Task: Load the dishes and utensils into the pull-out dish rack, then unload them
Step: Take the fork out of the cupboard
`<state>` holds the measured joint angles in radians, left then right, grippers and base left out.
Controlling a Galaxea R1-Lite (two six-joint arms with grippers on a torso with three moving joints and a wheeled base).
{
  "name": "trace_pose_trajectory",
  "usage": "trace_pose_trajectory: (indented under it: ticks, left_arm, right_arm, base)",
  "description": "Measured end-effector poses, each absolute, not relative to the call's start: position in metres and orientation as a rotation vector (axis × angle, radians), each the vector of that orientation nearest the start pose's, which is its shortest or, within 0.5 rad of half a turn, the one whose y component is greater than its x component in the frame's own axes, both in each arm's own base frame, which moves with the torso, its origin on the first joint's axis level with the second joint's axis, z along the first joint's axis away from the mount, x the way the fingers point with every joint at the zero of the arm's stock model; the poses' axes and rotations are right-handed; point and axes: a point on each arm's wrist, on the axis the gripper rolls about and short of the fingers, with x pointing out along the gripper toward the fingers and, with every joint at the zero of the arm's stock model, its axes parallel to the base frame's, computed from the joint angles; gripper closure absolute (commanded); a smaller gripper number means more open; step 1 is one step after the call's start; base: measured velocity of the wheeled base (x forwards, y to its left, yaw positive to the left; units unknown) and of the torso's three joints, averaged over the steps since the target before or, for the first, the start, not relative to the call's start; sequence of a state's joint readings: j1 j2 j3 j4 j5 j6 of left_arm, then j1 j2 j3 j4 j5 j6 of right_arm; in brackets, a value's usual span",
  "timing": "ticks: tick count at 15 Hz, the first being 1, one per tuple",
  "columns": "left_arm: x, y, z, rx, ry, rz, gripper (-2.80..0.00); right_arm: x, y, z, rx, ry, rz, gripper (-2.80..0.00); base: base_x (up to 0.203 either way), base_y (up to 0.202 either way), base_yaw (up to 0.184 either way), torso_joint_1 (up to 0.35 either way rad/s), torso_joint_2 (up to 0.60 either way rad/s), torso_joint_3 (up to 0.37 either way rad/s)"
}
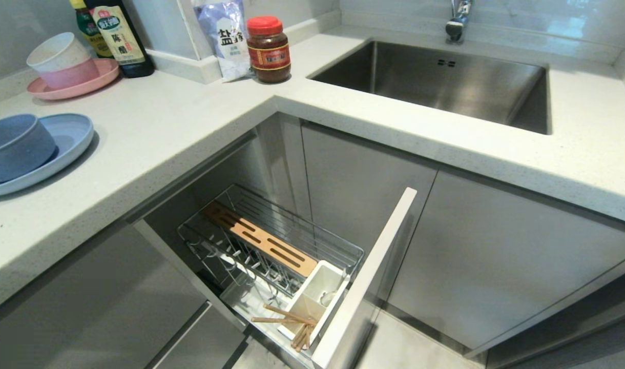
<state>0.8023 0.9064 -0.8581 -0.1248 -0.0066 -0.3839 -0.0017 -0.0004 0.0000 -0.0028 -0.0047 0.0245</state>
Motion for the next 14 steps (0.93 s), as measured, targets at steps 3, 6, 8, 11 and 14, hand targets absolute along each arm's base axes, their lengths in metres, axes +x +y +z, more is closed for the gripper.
trace_pose_trajectory:
  ticks: [3, 6, 8, 11, 14]
  left_arm:
    - [0.073, 0.073, 0.302, -0.313, -0.268, 0.704, 0.00]
    - [0.080, 0.079, 0.296, -0.308, -0.271, 0.666, 0.00]
    - [0.087, 0.086, 0.293, -0.316, -0.257, 0.666, 0.00]
    - [0.095, 0.095, 0.289, -0.331, -0.243, 0.663, 0.00]
    - [0.101, 0.100, 0.285, -0.359, -0.220, 0.636, 0.00]
  right_arm:
    - [-0.023, 0.000, 0.076, 0.024, -0.003, -0.006, 0.00]
    - [-0.023, 0.000, 0.076, 0.024, -0.003, -0.006, 0.00]
    - [-0.023, 0.000, 0.076, 0.024, -0.003, -0.006, 0.00]
    - [-0.023, 0.000, 0.076, 0.024, -0.003, -0.006, 0.00]
    - [-0.023, 0.000, 0.076, 0.024, -0.003, -0.006, 0.00]
  base:
    - [0.000, 0.000, 0.000, 0.000, 0.00, 0.000]
    - [0.000, 0.000, 0.000, 0.000, 0.00, 0.000]
    - [0.000, 0.000, 0.000, 0.000, 0.00, 0.000]
    - [0.000, 0.000, 0.000, 0.000, 0.00, 0.000]
    - [0.000, 0.000, 0.000, 0.000, 0.00, 0.000]
